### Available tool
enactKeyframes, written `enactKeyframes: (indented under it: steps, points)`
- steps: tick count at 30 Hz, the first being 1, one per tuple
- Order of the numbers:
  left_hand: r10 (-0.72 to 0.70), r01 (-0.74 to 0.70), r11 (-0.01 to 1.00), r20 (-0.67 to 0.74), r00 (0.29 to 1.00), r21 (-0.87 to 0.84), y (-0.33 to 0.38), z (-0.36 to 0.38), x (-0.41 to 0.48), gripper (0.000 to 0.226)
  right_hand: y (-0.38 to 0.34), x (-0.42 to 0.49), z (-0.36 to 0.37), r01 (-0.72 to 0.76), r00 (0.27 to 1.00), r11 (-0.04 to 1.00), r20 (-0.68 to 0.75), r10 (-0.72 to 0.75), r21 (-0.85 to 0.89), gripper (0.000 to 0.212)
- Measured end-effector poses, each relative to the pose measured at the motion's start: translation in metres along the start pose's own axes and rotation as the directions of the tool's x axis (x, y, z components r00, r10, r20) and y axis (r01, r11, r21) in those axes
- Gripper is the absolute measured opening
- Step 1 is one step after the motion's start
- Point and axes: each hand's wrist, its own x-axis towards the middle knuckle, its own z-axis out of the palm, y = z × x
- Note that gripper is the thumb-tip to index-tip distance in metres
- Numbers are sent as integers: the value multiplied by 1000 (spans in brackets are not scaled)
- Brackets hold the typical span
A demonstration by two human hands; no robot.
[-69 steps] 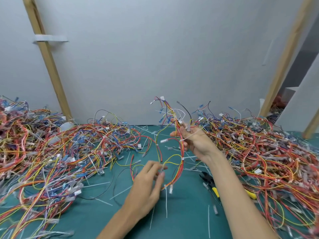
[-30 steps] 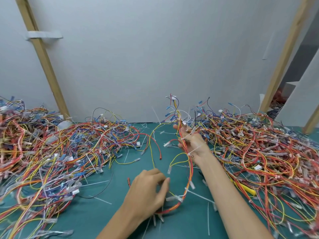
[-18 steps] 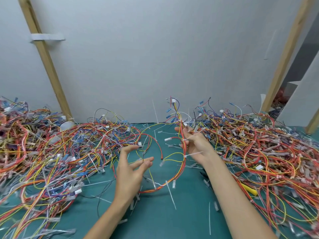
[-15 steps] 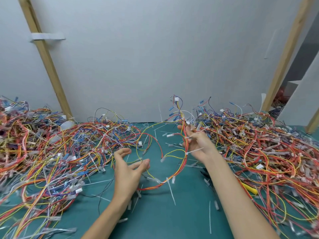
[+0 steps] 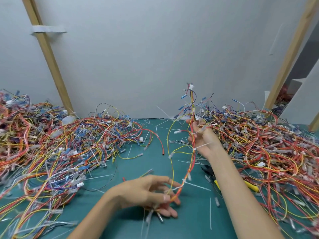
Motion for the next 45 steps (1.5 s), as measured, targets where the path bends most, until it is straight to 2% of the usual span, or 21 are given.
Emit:
enactKeyframes:
  steps: [2, 4, 7, 10, 13, 16, 18, 20, 24, 27, 34, 39, 42, 45]
  points:
    - [-4, 14, 997, 133, 991, -72, -3, 12, 7, 35, 2, 0, 2, -17, 1000, 1000, 9, 17, -11, 28]
    - [17, 0, 995, 172, 985, -97, -4, 18, 12, 34, 4, 0, 4, -43, 999, 998, 29, 44, -51, 17]
    - [69, -69, 997, -15, 998, -38, -5, 16, 16, 28, 6, -1, 5, -70, 995, 995, 71, 75, -73, 8]
    - [139, -140, 990, -198, 970, 9, -4, 7, 18, 20, 7, -2, 7, -84, 992, 993, 92, 92, -86, 8]
    - [144, -176, 976, -227, 963, -128, -5, 1, 17, 18, 8, -4, 9, -86, 989, 991, 109, 97, -105, 14]
    - [165, -228, 946, -263, 950, -232, -9, -4, 21, 20, 12, -7, 9, -75, 991, 991, 100, 86, -110, 30]
    - [171, -273, 920, -337, 926, -281, -10, -7, 23, 16, 23, -14, 7, -83, 993, 992, 72, 90, -91, 21]
    - [165, -326, 894, -451, 877, -308, -11, -15, 23, 9, 41, -20, 3, -113, 992, 992, 53, 116, -63, 7]
    - [145, -419, 869, -674, 725, -263, -11, -31, 19, 7, 64, -31, -1, -135, 989, 991, 58, 135, -1, 4]
    - [156, -469, 861, -773, 615, -200, -13, -39, 16, 8, 67, -34, -4, -128, 989, 991, 79, 124, 48, 11]
    - [132, -568, 817, -929, 347, -96, -15, -48, 14, 15, 72, -34, -6, -99, 991, 995, 89, 99, 4, 13]
    - [147, -514, 858, -963, 225, 11, -16, -50, 13, 5, 70, -36, -5, -93, 992, 996, 88, 94, -16, 8]
    - [258, -404, 897, -954, 150, 179, -18, -50, 15, 13, 71, -35, -5, -89, 991, 995, 93, 93, -40, 6]
    - [355, -299, 904, -927, 119, 307, -21, -51, 17, 18, 72, -34, -5, -91, 991, 995, 95, 95, -45, 10]
